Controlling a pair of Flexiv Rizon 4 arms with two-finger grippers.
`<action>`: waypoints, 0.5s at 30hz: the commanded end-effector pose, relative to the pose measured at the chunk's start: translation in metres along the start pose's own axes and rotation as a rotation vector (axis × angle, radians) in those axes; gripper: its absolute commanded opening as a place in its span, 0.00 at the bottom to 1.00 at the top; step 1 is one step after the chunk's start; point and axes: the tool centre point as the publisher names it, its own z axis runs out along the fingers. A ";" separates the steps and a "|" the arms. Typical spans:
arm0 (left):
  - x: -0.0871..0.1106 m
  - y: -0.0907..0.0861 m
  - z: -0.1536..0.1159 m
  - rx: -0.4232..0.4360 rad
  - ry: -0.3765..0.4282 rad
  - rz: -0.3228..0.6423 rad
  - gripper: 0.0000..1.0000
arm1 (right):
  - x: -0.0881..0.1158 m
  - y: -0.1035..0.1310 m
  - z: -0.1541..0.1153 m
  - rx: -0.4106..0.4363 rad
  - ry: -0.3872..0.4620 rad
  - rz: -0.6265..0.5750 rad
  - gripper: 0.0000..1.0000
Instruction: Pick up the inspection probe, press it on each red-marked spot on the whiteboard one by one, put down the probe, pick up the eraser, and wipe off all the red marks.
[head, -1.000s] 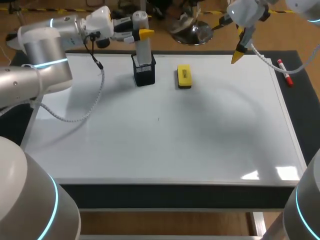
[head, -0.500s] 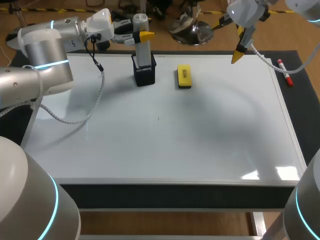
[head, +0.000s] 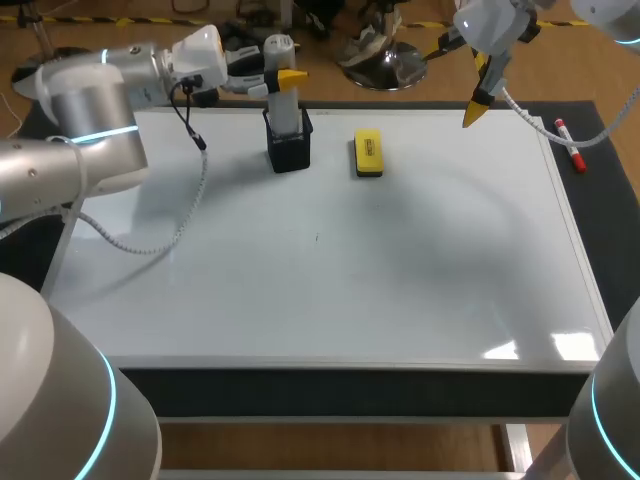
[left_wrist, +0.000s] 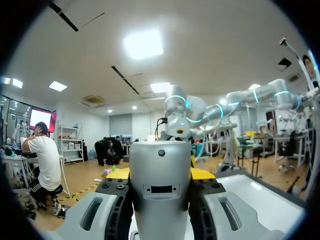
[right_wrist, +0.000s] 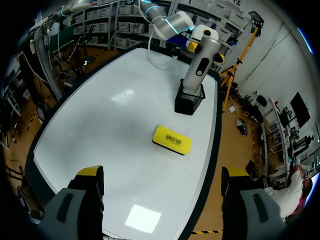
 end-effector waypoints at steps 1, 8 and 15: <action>-0.001 0.006 0.001 -0.001 0.010 -0.009 0.00 | -0.001 0.000 -0.001 0.003 0.006 -0.001 1.00; -0.004 0.018 0.000 -0.002 0.016 -0.026 0.00 | -0.001 0.000 -0.001 0.003 0.006 -0.001 1.00; -0.006 0.028 0.000 0.010 0.019 -0.023 0.00 | -0.001 0.000 -0.001 0.003 0.006 -0.001 1.00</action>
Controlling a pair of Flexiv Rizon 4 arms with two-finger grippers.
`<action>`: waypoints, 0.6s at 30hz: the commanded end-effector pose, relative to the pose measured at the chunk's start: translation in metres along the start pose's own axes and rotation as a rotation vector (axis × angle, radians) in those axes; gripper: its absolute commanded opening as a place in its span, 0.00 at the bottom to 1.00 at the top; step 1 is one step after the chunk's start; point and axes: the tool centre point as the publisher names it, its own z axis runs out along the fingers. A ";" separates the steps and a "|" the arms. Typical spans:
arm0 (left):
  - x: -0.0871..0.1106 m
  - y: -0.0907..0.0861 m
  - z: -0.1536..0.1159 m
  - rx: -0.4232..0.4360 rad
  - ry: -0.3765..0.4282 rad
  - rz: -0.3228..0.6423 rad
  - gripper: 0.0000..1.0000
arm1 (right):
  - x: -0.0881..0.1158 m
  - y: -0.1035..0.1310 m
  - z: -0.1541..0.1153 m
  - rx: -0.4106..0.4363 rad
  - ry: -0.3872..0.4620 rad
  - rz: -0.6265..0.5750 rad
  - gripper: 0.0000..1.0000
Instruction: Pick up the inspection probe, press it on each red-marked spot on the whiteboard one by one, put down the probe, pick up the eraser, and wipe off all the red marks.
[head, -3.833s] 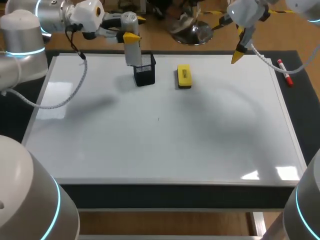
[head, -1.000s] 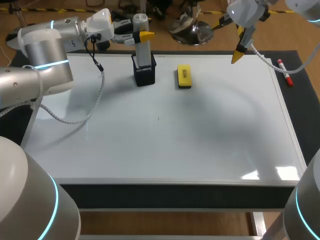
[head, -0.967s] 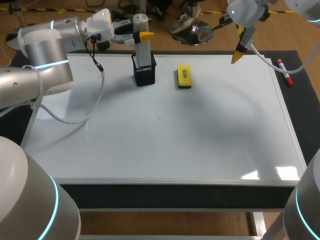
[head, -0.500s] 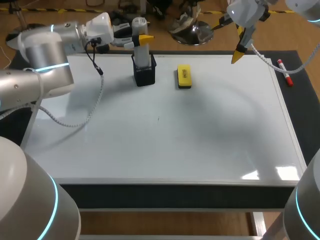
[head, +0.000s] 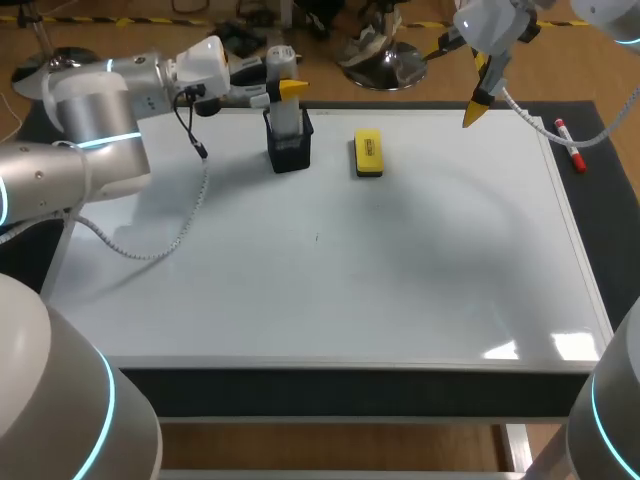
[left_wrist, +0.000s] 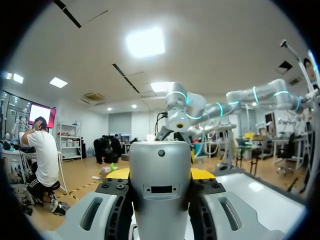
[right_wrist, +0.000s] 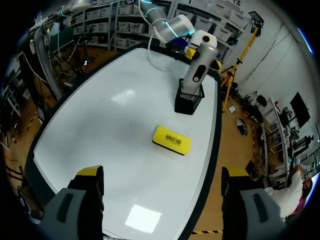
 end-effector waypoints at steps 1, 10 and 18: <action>-0.005 0.008 0.001 0.009 0.011 -0.002 0.00 | -0.001 0.000 -0.001 0.003 0.006 -0.001 1.00; -0.008 0.017 0.003 -0.001 0.010 -0.017 0.00 | -0.001 0.000 -0.001 0.003 0.006 -0.001 1.00; -0.009 0.024 0.004 -0.014 0.006 -0.031 0.00 | -0.001 0.000 -0.001 0.003 0.006 -0.001 1.00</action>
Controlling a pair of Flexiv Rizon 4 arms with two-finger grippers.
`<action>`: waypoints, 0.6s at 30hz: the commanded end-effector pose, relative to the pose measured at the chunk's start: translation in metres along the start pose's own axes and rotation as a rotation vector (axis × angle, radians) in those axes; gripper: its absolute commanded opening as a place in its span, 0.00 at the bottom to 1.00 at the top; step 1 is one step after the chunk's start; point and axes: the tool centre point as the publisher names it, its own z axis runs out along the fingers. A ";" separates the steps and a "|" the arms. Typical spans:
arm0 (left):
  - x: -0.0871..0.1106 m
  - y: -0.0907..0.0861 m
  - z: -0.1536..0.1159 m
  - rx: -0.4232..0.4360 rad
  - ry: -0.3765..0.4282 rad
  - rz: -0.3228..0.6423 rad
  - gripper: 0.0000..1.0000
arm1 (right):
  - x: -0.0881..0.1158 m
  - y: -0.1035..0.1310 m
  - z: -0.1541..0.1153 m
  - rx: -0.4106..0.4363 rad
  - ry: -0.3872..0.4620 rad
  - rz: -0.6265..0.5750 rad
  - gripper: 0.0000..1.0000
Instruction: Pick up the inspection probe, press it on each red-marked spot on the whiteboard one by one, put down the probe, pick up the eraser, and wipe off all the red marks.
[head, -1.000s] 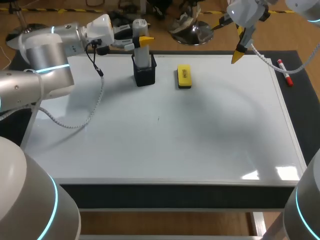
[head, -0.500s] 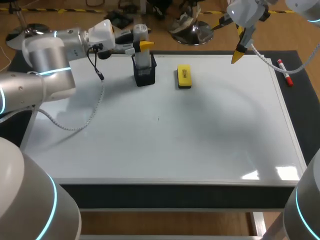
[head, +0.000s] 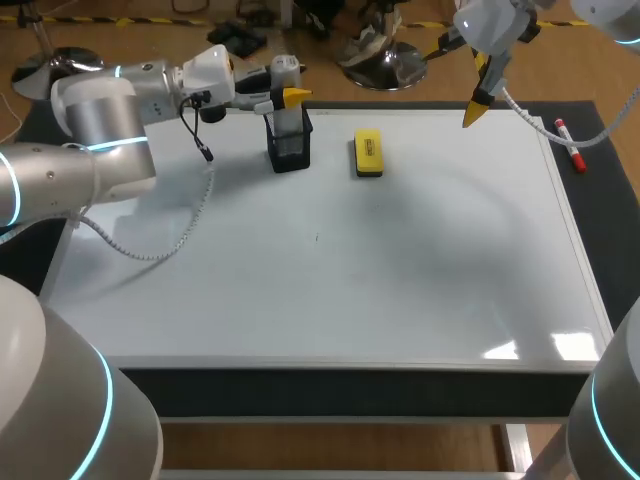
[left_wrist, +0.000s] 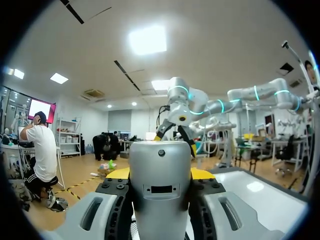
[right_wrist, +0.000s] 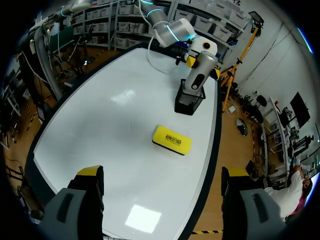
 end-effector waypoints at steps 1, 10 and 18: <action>-0.002 0.003 0.001 0.000 0.002 -0.004 0.00 | -0.001 -0.001 -0.001 0.003 0.006 -0.001 1.00; -0.002 0.013 -0.002 0.000 -0.001 -0.013 0.00 | -0.001 -0.001 -0.001 0.003 0.006 -0.001 1.00; -0.003 0.018 -0.002 -0.003 -0.004 -0.025 0.00 | -0.001 -0.001 -0.001 0.003 0.006 -0.001 1.00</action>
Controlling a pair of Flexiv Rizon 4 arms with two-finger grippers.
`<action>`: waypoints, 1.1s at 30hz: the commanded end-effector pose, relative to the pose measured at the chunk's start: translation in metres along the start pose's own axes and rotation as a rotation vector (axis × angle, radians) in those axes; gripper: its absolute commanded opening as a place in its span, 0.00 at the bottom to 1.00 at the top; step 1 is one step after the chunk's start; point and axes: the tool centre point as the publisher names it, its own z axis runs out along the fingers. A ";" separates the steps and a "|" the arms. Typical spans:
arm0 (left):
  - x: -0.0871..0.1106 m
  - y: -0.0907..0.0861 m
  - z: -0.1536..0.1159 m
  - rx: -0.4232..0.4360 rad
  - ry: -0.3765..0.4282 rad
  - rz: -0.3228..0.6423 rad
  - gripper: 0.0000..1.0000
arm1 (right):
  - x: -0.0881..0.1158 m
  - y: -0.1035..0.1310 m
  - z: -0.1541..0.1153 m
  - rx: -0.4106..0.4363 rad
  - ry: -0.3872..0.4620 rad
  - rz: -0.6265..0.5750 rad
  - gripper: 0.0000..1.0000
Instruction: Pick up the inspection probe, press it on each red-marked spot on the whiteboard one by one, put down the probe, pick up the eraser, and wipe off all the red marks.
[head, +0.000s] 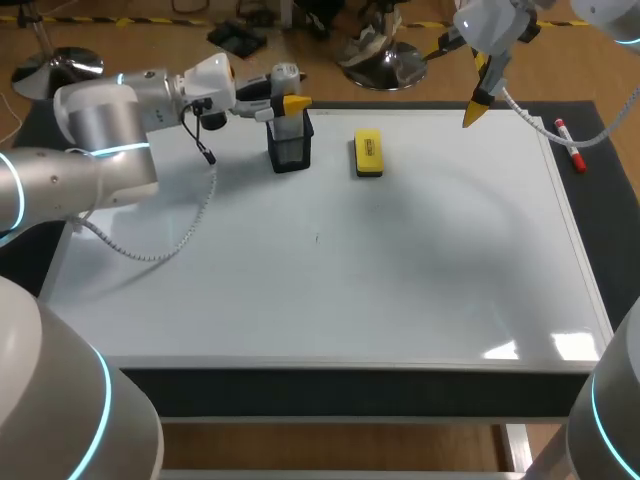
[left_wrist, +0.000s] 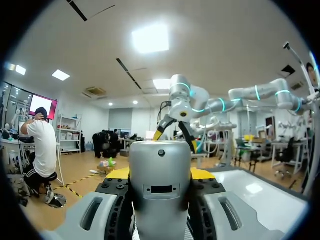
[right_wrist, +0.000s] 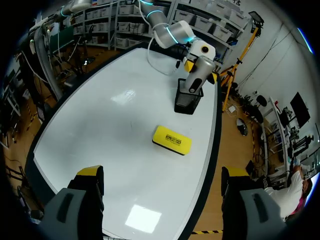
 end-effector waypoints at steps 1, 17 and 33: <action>-0.002 0.002 0.001 0.000 0.002 -0.002 0.00 | -0.001 -0.001 -0.001 0.003 0.006 -0.001 1.00; -0.004 0.001 0.001 0.001 0.014 0.023 1.00 | -0.001 -0.001 -0.001 0.003 0.006 -0.001 1.00; 0.004 -0.021 -0.013 -0.135 0.004 0.070 1.00 | -0.001 -0.001 -0.001 0.003 0.006 -0.001 1.00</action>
